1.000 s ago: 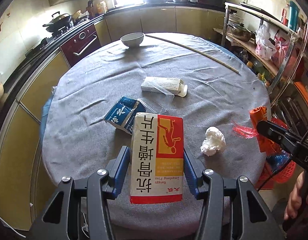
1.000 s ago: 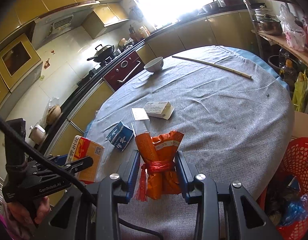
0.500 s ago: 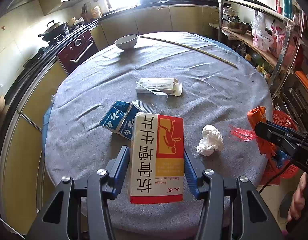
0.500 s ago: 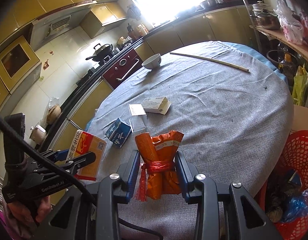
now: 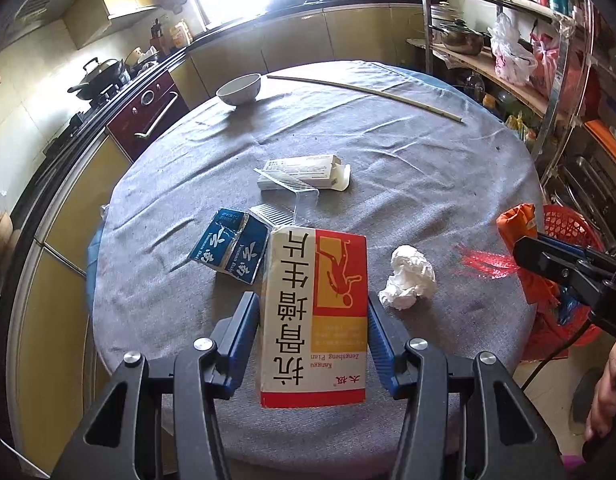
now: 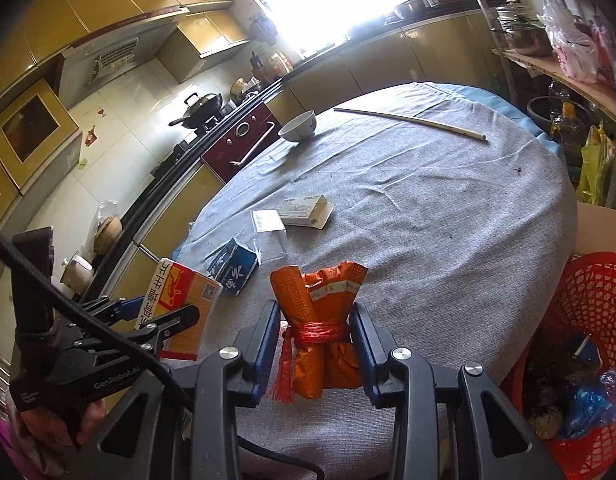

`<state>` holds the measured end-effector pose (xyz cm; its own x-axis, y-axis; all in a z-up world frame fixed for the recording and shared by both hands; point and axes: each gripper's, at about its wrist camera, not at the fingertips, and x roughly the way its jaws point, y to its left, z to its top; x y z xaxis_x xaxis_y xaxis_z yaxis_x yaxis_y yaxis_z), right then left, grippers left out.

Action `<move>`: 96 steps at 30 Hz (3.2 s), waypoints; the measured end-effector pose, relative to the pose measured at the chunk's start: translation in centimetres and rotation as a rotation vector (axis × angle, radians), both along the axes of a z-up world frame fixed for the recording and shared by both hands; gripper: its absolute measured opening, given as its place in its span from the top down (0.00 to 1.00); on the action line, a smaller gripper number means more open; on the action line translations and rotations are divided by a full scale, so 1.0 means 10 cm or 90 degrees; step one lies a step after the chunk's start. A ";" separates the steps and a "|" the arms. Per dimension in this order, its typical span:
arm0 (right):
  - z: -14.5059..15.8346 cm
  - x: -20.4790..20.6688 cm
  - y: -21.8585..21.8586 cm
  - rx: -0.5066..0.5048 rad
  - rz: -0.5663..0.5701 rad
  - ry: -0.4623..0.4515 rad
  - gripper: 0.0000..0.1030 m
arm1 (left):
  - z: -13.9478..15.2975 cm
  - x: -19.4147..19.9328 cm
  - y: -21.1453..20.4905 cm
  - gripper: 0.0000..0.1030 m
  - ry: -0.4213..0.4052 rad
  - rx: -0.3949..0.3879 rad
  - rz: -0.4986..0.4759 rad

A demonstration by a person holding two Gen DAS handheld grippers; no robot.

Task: Collect trash
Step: 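Lift the medicine box in the left tool and orange wrapper in the right tool, then carry both items over the red basket and open both tools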

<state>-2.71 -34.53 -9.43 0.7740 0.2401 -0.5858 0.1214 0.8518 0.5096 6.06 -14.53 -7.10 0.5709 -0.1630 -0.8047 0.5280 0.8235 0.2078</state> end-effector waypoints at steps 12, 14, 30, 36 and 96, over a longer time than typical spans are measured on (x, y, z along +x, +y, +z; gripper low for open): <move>-0.01 -0.08 -0.05 0.005 -0.007 -0.002 0.63 | 0.00 -0.10 -0.10 0.46 -0.010 0.017 -0.018; -0.01 -0.09 -0.05 0.006 -0.007 -0.001 0.63 | 0.01 -0.10 -0.11 0.46 -0.011 0.018 -0.020; -0.03 -0.18 -0.14 0.011 -0.023 -0.003 0.63 | 0.01 -0.16 -0.25 0.46 -0.016 0.033 -0.040; -0.05 -0.24 -0.22 0.019 -0.033 -0.005 0.63 | 0.00 -0.21 -0.35 0.46 -0.020 0.041 -0.054; -0.42 -1.86 -1.80 0.052 -0.409 0.095 0.44 | -0.35 -0.72 -2.52 0.43 0.152 -0.067 -0.377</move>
